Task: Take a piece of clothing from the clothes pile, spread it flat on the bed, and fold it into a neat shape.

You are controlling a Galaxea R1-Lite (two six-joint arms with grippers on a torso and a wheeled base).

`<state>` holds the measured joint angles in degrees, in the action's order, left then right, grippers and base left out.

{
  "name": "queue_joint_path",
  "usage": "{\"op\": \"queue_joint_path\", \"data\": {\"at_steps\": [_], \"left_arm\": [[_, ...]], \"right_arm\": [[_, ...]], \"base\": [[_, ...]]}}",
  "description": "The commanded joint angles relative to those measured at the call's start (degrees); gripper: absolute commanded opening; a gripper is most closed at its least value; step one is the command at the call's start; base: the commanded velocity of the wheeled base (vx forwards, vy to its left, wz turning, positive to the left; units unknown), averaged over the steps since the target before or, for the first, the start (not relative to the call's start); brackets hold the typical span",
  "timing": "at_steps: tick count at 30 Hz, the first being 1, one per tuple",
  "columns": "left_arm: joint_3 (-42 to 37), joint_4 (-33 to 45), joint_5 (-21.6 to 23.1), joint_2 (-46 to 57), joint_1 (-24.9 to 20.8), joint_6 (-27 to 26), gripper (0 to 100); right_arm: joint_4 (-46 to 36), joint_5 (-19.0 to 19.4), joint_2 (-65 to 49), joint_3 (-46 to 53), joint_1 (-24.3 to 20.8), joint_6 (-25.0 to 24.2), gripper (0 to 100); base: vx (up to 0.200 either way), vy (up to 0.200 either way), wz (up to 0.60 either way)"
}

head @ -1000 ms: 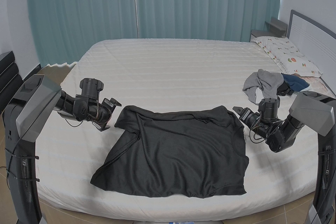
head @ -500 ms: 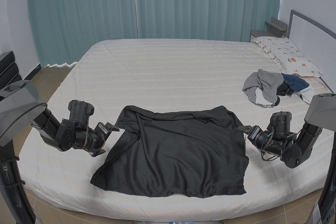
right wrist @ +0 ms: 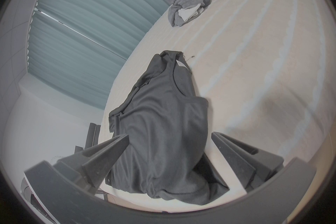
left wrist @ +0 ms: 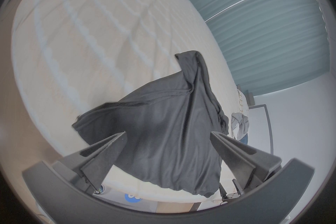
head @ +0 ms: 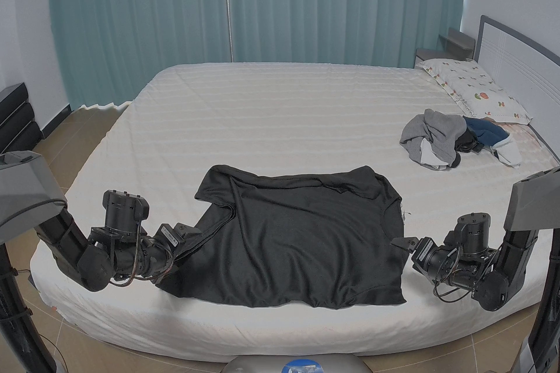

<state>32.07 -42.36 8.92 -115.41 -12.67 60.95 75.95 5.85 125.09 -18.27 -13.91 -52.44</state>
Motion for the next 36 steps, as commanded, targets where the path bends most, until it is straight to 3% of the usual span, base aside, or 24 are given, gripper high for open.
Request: {"op": "queue_joint_path", "data": {"at_steps": [1,8,18,23,26,29,36], "left_arm": [[-2.28,-0.79,0.39,-1.49,-0.25,0.75,100],[-2.37,-1.06,0.57,-1.13,-0.61,4.35,100],[-3.16,-1.06,-0.13,-1.05,-0.87,3.73,100],[-4.12,-0.62,-2.24,0.71,-0.69,2.24,100],[-6.41,-0.53,-6.02,2.56,0.01,-5.76,100],[-7.55,-0.44,-9.63,3.52,0.80,-10.50,100],[-9.75,0.00,-12.53,2.82,1.50,-17.01,100]], "right_arm": [[1.04,0.04,1.91,1.49,-0.59,-0.11,100],[1.13,0.39,1.91,1.84,-0.50,-2.05,100],[1.57,0.30,3.23,1.84,-0.59,-1.87,100],[2.10,0.21,4.02,1.93,-1.38,-1.78,100],[2.19,0.21,4.02,2.80,-1.82,-1.61,100],[2.19,0.21,4.20,3.16,-3.23,-1.61,100],[4.38,-0.31,7.54,2.98,-6.04,-0.64,100]], "base": [[0.000,0.000,0.00],[0.000,-0.057,0.00],[0.000,-0.200,0.00],[0.000,0.000,0.00],[0.000,0.000,0.00],[0.000,0.000,0.00],[0.000,0.000,0.00]]}}
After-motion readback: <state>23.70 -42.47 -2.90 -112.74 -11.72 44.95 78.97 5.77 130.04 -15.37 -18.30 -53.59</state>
